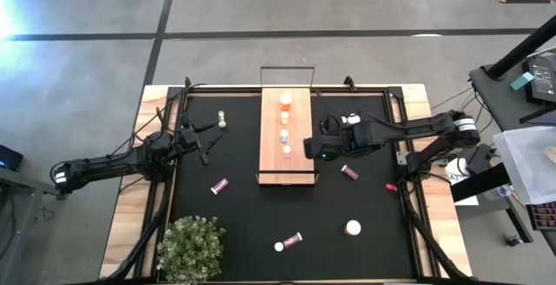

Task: Pick and place medicine bottles onto shelf by color
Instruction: Put the bottom blue medicine bottle on the shelf aligned with the other blue medicine bottle

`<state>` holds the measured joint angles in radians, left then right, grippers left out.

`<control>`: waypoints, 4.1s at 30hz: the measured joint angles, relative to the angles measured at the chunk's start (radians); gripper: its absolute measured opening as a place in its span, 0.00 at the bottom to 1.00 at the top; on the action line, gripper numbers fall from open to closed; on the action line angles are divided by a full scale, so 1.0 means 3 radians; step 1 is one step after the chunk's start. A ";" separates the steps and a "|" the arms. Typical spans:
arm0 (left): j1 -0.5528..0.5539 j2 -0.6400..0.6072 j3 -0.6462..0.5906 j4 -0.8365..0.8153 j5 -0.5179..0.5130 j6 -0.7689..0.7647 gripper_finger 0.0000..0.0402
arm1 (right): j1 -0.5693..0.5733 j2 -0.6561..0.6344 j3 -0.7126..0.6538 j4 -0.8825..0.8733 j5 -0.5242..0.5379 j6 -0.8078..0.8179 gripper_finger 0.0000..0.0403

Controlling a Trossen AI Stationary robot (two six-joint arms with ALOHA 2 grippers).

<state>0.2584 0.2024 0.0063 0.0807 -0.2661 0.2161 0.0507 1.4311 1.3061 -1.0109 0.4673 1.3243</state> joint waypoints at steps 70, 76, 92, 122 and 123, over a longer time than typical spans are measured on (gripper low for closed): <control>0.0000 0.0000 0.0000 0.0001 0.0000 0.0000 0.49 | -0.0060 -0.0082 -0.1965 0.0866 -0.1646 -0.0877 0.34; 0.0001 0.0000 0.0000 0.0001 0.0000 0.0001 0.49 | -0.0060 -0.0108 -0.2063 0.0991 -0.1633 -0.0740 0.31; 0.0001 0.0000 0.0000 0.0000 0.0000 0.0000 0.49 | -0.0014 -0.0255 -0.2039 0.1194 -0.0935 -0.0303 0.24; 0.0000 0.0000 0.0000 0.0001 0.0000 0.0001 0.49 | 0.0503 -0.0469 -0.2036 0.2037 0.1333 -0.0861 0.24; 0.0000 0.0000 0.0000 0.0001 0.0000 0.0000 0.49 | 0.0528 -0.0463 -0.2036 0.2046 0.1399 -0.0839 0.24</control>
<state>0.2584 0.2024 0.0063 0.0811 -0.2661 0.2162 0.2091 1.2923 0.6952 -0.3970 0.8869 1.0728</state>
